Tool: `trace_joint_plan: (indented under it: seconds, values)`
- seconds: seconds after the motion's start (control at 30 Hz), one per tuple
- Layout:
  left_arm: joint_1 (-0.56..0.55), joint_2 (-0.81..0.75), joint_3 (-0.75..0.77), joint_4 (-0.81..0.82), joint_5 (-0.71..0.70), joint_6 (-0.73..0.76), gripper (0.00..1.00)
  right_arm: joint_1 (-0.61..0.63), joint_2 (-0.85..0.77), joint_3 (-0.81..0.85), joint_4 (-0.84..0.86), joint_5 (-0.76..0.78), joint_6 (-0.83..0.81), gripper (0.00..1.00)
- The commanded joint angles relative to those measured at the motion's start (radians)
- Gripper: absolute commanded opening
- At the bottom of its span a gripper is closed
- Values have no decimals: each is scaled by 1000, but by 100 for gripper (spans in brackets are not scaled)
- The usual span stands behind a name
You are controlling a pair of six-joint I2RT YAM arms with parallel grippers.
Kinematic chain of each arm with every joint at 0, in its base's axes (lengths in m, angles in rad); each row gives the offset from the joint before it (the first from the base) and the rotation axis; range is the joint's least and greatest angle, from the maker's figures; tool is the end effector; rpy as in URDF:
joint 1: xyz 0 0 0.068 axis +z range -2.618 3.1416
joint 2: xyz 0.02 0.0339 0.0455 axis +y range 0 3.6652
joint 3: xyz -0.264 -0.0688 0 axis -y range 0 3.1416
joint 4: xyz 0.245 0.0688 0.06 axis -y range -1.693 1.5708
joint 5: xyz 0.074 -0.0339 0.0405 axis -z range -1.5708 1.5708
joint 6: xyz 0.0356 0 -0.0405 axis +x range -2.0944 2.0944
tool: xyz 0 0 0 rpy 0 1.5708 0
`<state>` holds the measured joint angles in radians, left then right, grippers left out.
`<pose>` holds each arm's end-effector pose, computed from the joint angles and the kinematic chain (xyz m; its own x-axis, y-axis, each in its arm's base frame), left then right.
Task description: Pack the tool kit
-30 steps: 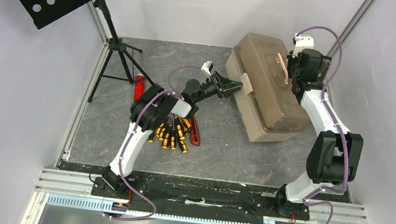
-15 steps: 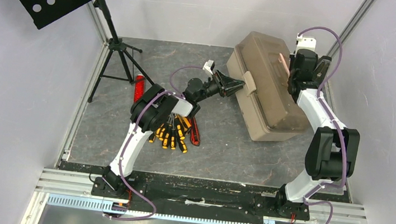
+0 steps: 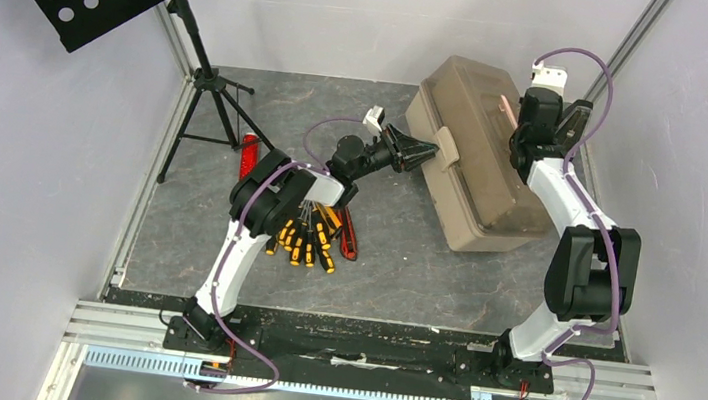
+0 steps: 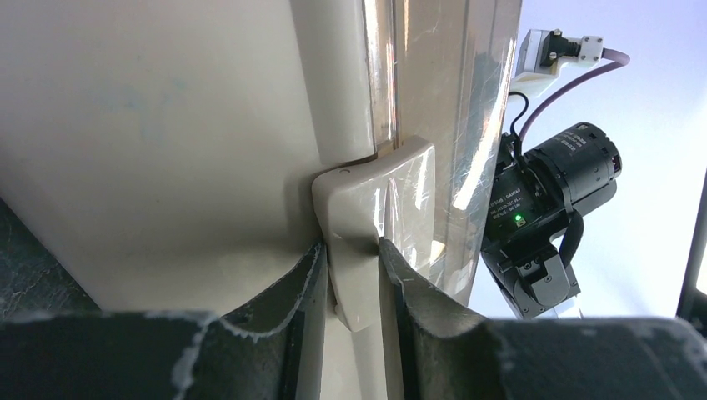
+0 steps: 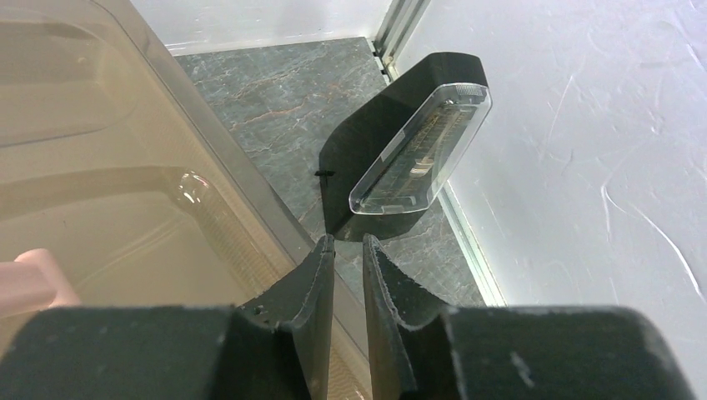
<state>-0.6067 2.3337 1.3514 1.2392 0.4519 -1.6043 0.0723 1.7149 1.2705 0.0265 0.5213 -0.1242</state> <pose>0.3944 -0.2927 0.1608 -0.8664 -0.4931 -0.0785 0.1798 -0.1615 -0.9704 0.4010 0.0113 0.2810 -0.4501 -0.1403 -0.8819 0.3382 0.8872 -0.3138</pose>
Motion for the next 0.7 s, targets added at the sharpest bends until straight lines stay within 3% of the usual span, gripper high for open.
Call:
trace_joint_plan:
  seconds: [0.0, 0.67]
  values:
    - [19, -219, 53, 318, -37, -83, 29, 92, 278, -221, -639, -99, -33, 21]
    - [65, -307, 20, 318, -8, -100, 23, 93, 302, -229, -631, -89, -34, 21]
